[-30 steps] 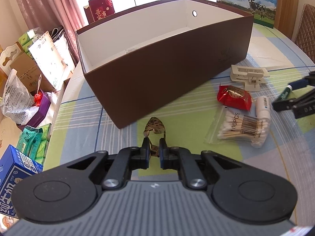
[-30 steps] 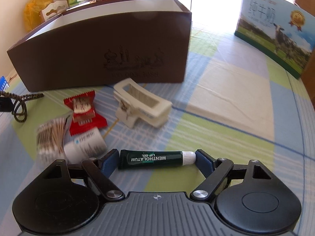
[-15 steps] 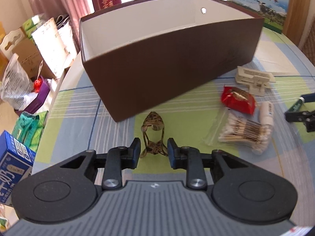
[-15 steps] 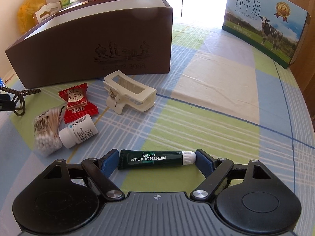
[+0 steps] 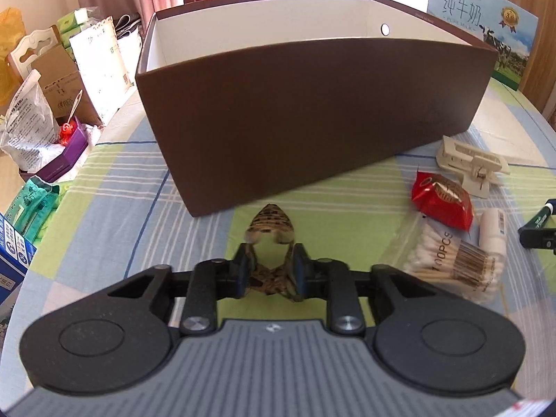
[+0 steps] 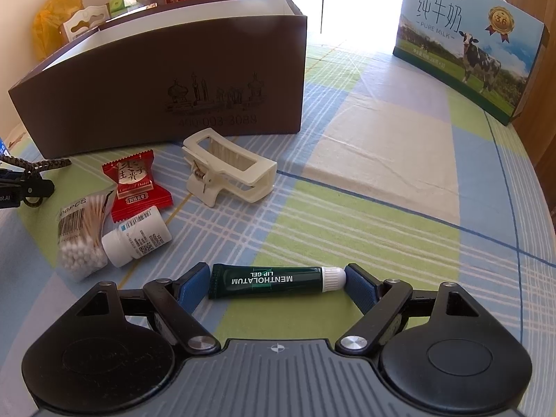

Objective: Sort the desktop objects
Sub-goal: 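Carry the hair clip with the left tool while the right tool carries the lip gel into the box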

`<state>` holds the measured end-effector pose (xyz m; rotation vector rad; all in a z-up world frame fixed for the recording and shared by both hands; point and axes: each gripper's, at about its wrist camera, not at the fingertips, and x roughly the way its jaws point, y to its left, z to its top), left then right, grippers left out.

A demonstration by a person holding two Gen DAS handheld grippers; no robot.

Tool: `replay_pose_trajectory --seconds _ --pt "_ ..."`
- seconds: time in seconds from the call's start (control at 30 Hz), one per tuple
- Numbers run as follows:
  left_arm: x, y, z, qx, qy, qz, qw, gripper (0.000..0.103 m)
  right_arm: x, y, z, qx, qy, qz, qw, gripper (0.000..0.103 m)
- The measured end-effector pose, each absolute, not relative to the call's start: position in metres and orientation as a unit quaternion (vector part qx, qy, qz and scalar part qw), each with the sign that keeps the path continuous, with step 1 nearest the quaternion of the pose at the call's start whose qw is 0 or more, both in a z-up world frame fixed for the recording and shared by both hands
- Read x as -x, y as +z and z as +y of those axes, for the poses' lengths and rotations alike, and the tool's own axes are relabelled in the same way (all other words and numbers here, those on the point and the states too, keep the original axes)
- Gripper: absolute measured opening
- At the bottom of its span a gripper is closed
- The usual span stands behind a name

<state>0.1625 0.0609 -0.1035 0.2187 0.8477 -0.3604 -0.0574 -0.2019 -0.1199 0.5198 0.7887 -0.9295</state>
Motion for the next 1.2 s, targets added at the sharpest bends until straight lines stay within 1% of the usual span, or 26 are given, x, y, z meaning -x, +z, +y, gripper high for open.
replay_pose_trajectory --seconds 0.37,0.8,1.03,1.2 --pt "-0.153 -0.098 0.067 -0.106 -0.175 0.418 0.885 0.019 0.057 -0.120 -0.201 -0.241 -0.429 0.367 0.789 0.081" --pt "-0.129 -0.080 0.074 -0.107 -0.179 0.411 0.887 0.019 0.058 -0.116 -0.190 -0.244 -0.416 0.368 0.795 0.081" --pt "-0.118 -0.067 0.075 -0.105 -0.189 0.405 0.889 0.019 0.059 -0.105 -0.184 -0.240 -0.410 0.358 0.804 0.081" --pt "-0.112 -0.048 0.071 -0.110 -0.202 0.384 0.894 0.019 0.058 -0.089 -0.183 -0.237 -0.404 0.344 0.814 0.081"
